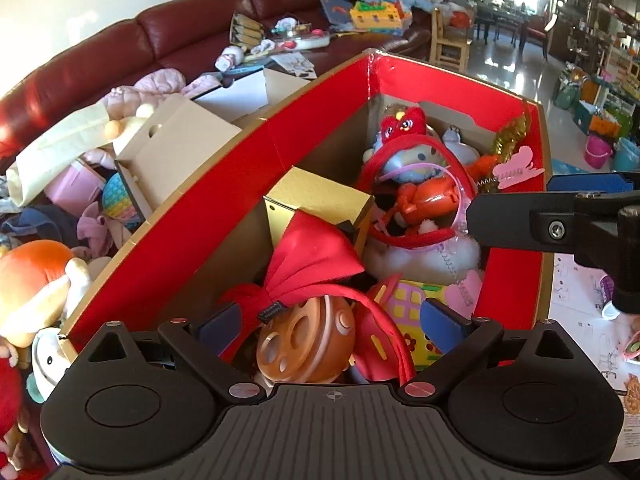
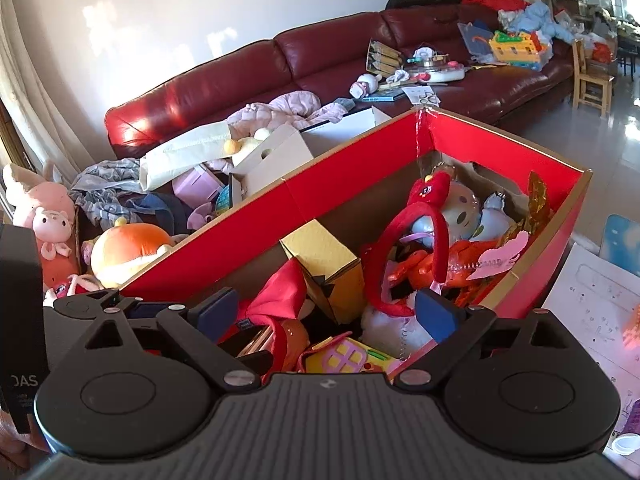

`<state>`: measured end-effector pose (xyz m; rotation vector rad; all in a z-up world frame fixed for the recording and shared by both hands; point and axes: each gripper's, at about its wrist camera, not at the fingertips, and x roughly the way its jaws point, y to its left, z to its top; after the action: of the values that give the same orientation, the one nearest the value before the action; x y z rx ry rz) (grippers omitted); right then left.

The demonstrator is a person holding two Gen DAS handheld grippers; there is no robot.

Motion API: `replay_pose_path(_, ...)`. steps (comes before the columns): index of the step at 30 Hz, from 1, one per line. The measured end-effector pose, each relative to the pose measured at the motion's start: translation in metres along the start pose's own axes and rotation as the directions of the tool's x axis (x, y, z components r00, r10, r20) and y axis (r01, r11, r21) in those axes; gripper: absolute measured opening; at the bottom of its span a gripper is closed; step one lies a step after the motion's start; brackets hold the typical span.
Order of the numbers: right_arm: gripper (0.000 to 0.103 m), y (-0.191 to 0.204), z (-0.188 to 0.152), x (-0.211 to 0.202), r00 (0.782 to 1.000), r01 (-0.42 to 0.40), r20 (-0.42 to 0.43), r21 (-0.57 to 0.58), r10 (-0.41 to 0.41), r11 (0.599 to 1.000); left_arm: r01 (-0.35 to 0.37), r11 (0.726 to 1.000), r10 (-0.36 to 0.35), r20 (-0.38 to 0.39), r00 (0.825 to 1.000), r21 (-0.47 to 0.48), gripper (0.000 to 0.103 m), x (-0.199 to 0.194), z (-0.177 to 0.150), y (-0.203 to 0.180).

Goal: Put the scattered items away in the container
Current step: 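Open both tools to drop the red bow headband into the box, then move both tools back over the table toward the pink heart sunglasses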

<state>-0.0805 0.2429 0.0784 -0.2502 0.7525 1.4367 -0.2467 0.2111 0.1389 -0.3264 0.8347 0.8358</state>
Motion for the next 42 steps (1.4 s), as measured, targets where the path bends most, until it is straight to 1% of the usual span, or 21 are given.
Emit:
replay_pose_path(6, 0.097, 0.001, 0.0, -0.001, 1.0, -0.001, -0.008, -0.005, 0.001, 1.0, -0.007, 1.0, 0.007, -0.001, 1.0, 0.006, 0.101, 0.0, -0.002, -0.002)
replay_pose_path(13, 0.098, -0.007, -0.008, -0.008, 1.0, -0.008, -0.005, 0.039, 0.008, 0.999, -0.022, 1.0, 0.022, 0.016, 1.0, 0.017, 0.101, -0.001, -0.002, -0.01)
replay_pose_path(18, 0.098, -0.025, -0.013, -0.02, 1.0, -0.01, 0.006, 0.093, 0.01, 0.996, -0.03, 0.998, 0.028, 0.035, 0.999, 0.061, 0.101, -0.003, 0.003, -0.028)
replay_pose_path(22, 0.098, -0.045, -0.014, -0.04, 1.0, 0.011, 0.021, 0.12, -0.013, 0.993, -0.005, 0.997, 0.0, 0.061, 0.998, 0.077, 0.101, -0.008, 0.011, -0.045)
replay_pose_path(25, 0.098, -0.067, -0.018, -0.062, 0.997, 0.054, 0.045, 0.119, -0.059, 0.991, 0.019, 0.994, -0.028, 0.082, 0.996, 0.108, 0.101, -0.011, 0.017, -0.065)
replay_pose_path(28, 0.098, -0.096, -0.026, -0.088, 0.987, 0.144, 0.061, 0.117, -0.152, 0.983, 0.055, 0.987, -0.07, 0.101, 0.992, 0.149, 0.101, -0.015, 0.022, -0.089)
replay_pose_path(31, 0.098, -0.132, -0.038, -0.113, 0.967, 0.239, 0.052, 0.174, -0.251, 0.955, 0.104, 0.976, -0.125, 0.104, 0.987, 0.191, 0.101, -0.014, 0.025, -0.117)
replay_pose_path(34, 0.098, -0.164, -0.055, -0.134, 0.943, 0.314, 0.03, 0.255, -0.332, 0.915, 0.151, 0.958, -0.177, 0.085, 0.981, 0.245, 0.101, -0.009, 0.024, -0.151)
replay_pose_path(36, 0.098, -0.18, -0.07, -0.145, 0.93, 0.348, 0.014, 0.295, -0.368, 0.89, 0.174, 0.942, -0.202, 0.07, 0.977, 0.287, 0.101, -0.004, 0.018, -0.174)
replay_pose_path(38, 0.098, -0.191, -0.085, -0.152, 0.921, 0.371, -0.01, 0.32, -0.388, 0.872, 0.191, 0.927, -0.218, 0.047, 0.975, 0.323, 0.101, 0.002, 0.011, -0.194)
replay_pose_path(42, 0.098, -0.206, -0.107, -0.159, 0.913, 0.394, -0.049, 0.358, -0.405, 0.846, 0.231, 0.899, -0.245, -0.01, 0.969, 0.371, 0.101, 0.015, -0.005, -0.227)
